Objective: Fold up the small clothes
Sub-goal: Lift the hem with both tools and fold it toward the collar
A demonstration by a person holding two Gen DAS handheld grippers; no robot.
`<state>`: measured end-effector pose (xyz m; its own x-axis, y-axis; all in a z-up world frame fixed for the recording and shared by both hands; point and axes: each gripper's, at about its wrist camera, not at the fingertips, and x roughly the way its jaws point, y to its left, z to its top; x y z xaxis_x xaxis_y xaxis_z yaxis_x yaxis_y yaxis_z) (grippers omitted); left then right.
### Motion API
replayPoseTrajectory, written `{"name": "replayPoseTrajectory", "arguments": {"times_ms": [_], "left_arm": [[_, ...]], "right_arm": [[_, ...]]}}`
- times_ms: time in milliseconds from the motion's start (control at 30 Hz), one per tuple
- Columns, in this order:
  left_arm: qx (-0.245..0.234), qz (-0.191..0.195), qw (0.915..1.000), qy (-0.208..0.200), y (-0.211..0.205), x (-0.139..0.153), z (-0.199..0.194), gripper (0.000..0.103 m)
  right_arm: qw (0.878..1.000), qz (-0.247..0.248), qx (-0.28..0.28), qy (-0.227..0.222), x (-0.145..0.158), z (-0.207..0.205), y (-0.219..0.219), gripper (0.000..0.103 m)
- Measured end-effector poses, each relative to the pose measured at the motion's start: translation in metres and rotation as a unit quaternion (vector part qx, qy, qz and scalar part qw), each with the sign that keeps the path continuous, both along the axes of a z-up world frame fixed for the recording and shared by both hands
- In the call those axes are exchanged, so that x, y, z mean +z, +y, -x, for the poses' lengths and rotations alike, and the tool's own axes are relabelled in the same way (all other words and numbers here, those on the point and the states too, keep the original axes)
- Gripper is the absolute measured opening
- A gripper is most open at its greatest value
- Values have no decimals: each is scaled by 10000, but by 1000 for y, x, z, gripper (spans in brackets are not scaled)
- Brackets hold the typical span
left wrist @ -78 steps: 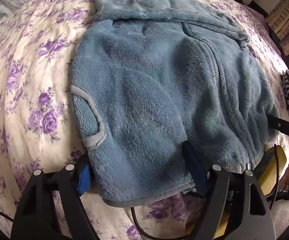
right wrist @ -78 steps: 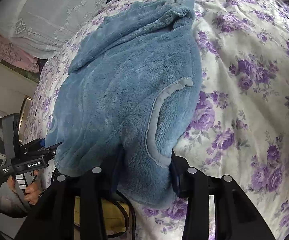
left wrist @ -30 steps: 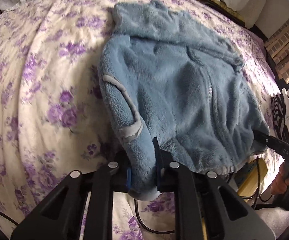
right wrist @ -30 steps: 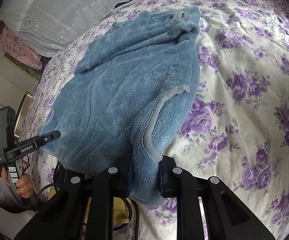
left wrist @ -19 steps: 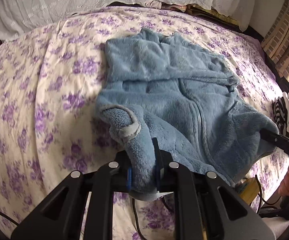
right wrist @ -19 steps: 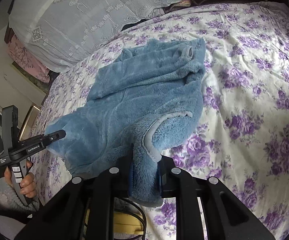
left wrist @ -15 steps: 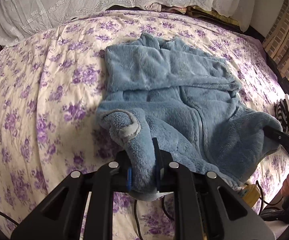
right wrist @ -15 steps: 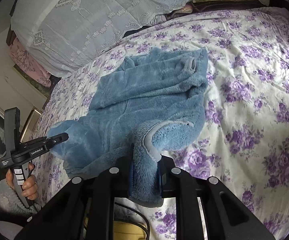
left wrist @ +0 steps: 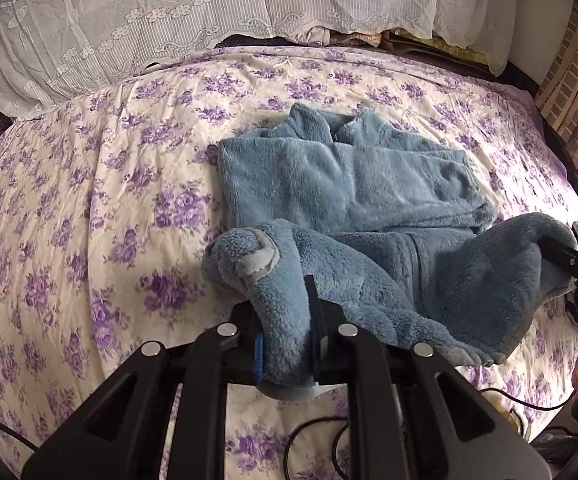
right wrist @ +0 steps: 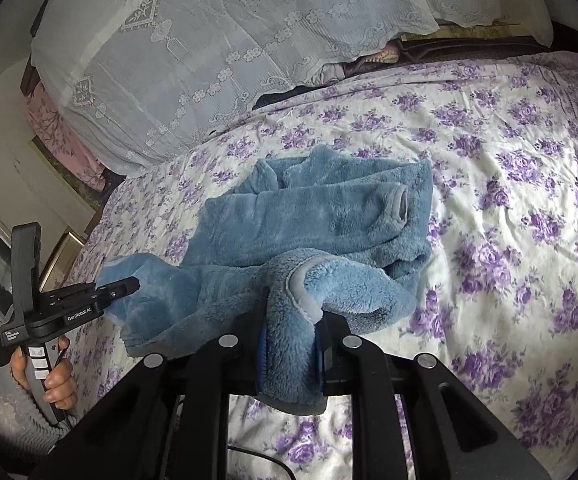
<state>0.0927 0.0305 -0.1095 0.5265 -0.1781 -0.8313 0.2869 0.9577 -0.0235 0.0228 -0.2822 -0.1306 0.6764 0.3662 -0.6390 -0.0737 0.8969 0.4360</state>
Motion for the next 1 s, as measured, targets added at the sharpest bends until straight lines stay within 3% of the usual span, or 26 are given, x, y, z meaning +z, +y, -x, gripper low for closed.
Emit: {"name": "replayPoseTrajectory", "arguments": {"times_ms": [500,1000], "left_arm": [[-7,-93,9999,-79,-17,9,-54,15],[-57,-267,9994,213,-35,-14,-114,15]], "right_arm": [[9991,-125,-414,-21,7,-49,-19,18],[9976,-216,-620,221,-13,-106,-33,18]]}}
